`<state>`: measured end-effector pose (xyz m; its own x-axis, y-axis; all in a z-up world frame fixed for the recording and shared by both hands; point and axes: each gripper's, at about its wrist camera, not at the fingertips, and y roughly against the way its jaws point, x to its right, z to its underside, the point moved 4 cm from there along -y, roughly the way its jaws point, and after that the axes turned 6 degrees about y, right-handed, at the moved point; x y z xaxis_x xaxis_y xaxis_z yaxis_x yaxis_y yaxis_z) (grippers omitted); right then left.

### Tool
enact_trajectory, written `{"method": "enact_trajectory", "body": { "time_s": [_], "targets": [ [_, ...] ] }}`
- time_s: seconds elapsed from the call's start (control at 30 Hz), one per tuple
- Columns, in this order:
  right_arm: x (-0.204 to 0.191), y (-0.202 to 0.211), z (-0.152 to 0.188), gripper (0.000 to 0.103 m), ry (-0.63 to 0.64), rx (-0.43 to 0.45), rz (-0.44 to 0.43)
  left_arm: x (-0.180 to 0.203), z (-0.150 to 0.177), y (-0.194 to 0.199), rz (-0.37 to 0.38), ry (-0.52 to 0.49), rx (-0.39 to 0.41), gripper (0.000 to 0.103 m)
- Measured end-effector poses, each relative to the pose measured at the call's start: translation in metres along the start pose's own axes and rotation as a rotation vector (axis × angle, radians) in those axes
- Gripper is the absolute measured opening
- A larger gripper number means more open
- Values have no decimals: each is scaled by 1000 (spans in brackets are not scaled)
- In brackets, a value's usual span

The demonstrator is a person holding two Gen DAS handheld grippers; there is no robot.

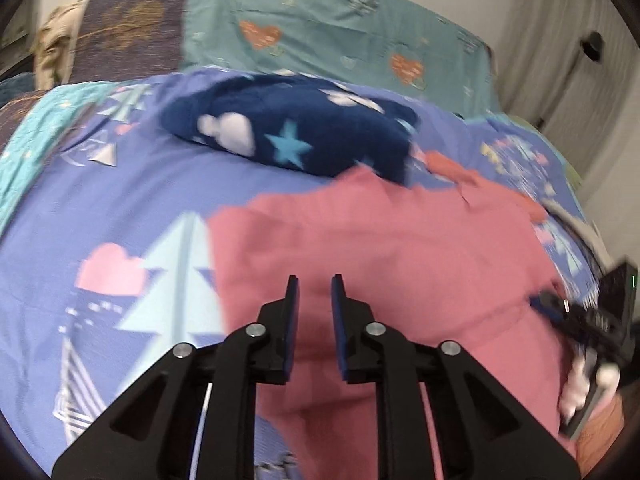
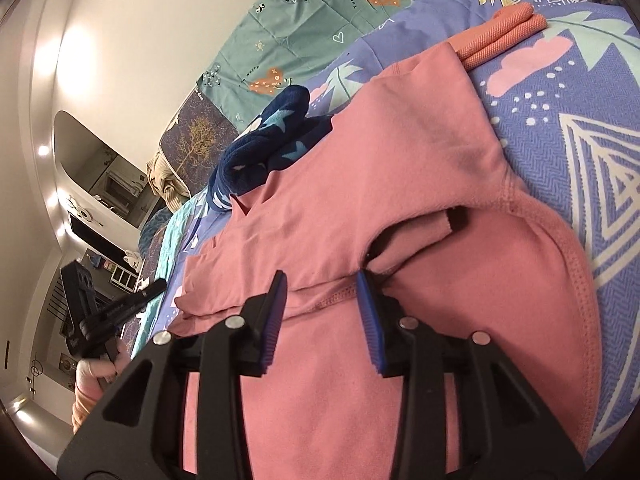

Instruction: Fold small clothes

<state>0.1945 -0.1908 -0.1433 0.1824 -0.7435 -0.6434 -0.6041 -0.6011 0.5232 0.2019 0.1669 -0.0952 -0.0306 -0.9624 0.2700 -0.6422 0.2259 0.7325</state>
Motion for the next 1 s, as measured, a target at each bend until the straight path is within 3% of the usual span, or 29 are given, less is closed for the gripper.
{"method": "enact_trajectory", "body": {
  "time_s": [0.07,0.1,0.13,0.17,0.3,0.4,0.63,0.7,0.73,0.77,0.93,1.0],
  "targets": [
    [-1,2,-1,32,13,-1,26,6,10,-13,-26,-45,-36,20],
    [2,2,-3,17,17,-3,71,7,16,-21,-57,-61,-65,20],
    [7,4,-5,7,9,-4,135,5,24,-32,-88,-65,-92,20],
    [11,6,-5,0,-4,-2,185,5,26,-33,-89,-68,-70,21],
    [36,32,-7,0,-90,44,349,8,31,-32,-120,-114,-16,21],
    [28,40,-9,3,-30,47,425,9,33,-32,-131,-120,-10,21],
    [-16,25,-17,11,171,28,315,9,33,-31,-121,-111,-3,22],
    [-5,18,-18,10,142,-8,385,8,32,-30,-111,-100,-1,22],
    [12,16,-17,2,97,-27,478,7,33,-29,-103,-93,-1,22],
    [24,18,-17,0,66,-18,495,5,33,-28,-95,-85,-1,22],
    [30,40,-16,0,68,24,495,3,32,-29,-77,-68,-5,22],
    [22,43,-16,8,88,21,464,5,33,-27,-85,-76,2,22]
  ]
}}
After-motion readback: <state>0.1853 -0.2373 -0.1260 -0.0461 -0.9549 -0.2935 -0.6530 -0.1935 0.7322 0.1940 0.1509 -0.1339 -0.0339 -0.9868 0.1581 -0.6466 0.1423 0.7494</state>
